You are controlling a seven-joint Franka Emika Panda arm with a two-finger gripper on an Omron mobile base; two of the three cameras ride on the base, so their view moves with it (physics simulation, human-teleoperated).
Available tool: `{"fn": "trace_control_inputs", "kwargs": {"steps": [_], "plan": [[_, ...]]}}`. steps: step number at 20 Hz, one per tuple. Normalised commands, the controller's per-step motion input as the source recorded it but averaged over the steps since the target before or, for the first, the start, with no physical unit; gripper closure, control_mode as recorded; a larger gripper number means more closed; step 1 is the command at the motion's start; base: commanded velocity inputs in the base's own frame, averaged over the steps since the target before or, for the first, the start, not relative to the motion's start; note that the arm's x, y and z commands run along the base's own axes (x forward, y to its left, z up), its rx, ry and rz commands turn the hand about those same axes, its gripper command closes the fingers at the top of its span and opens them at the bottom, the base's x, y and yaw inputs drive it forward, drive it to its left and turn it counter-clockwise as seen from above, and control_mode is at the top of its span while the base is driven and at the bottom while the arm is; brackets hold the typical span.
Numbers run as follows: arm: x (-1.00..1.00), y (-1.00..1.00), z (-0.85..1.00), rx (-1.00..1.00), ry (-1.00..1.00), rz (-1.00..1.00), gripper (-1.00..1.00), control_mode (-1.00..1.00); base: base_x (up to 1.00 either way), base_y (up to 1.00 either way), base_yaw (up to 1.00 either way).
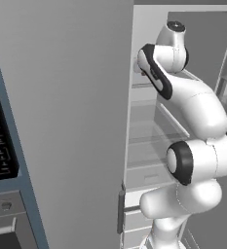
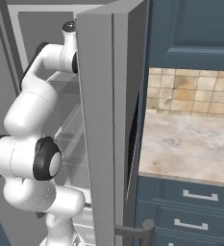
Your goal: Place one eggplant and one steak in each tupperware on the nearby counter, to pack two identical lunches.
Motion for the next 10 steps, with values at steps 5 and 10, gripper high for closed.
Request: {"fn": "trace_control_inputs", "kwargs": {"steps": [5,10], "plan": [[-0.15,0.0,-0.28,0.2,-0.21,0.0,-1.0,-1.0,0.0,0.0,0.0],[0.05,0.0,-0.02,0.01,0.0,0.0,-1.0,-1.0,0.0,0.0,0.0]]}}
